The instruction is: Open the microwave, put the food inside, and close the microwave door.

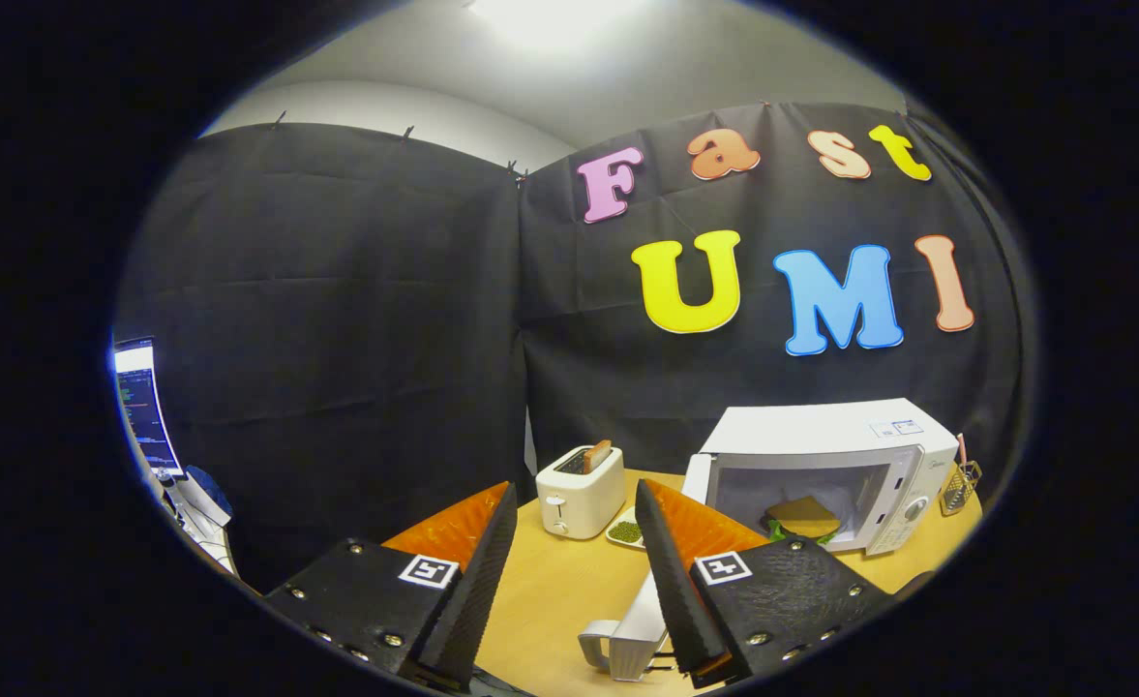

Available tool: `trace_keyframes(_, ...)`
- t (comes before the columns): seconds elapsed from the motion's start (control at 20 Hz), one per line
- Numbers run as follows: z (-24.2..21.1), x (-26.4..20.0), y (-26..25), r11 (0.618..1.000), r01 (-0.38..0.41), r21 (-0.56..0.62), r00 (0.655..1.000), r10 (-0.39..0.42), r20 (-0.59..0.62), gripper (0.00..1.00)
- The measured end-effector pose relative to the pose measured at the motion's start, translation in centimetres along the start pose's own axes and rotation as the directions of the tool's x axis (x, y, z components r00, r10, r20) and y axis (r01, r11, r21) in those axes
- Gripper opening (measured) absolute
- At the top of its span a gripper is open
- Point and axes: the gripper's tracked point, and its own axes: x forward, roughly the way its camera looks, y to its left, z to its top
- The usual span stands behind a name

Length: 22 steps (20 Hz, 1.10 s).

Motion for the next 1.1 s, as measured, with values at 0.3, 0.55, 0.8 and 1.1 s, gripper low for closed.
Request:
trace_keyframes(0.3, -3.1, 1.3, 3.9, 0.996, -0.084, 0.022, 0.994, 0.085, -0.067, 0.43)
trace_keyframes(0.55, -5.3, 1.8, 4.5, 0.996, -0.081, 0.037, 0.991, 0.084, -0.106, 0.02)
trace_keyframes(0.8, -7.4, 2.3, 6.1, 0.986, -0.144, 0.084, 0.974, 0.156, -0.163, 0.0)
trace_keyframes(1.1, -11.7, 1.6, 5.8, 0.987, -0.152, 0.047, 0.952, 0.159, -0.26, 0.0)
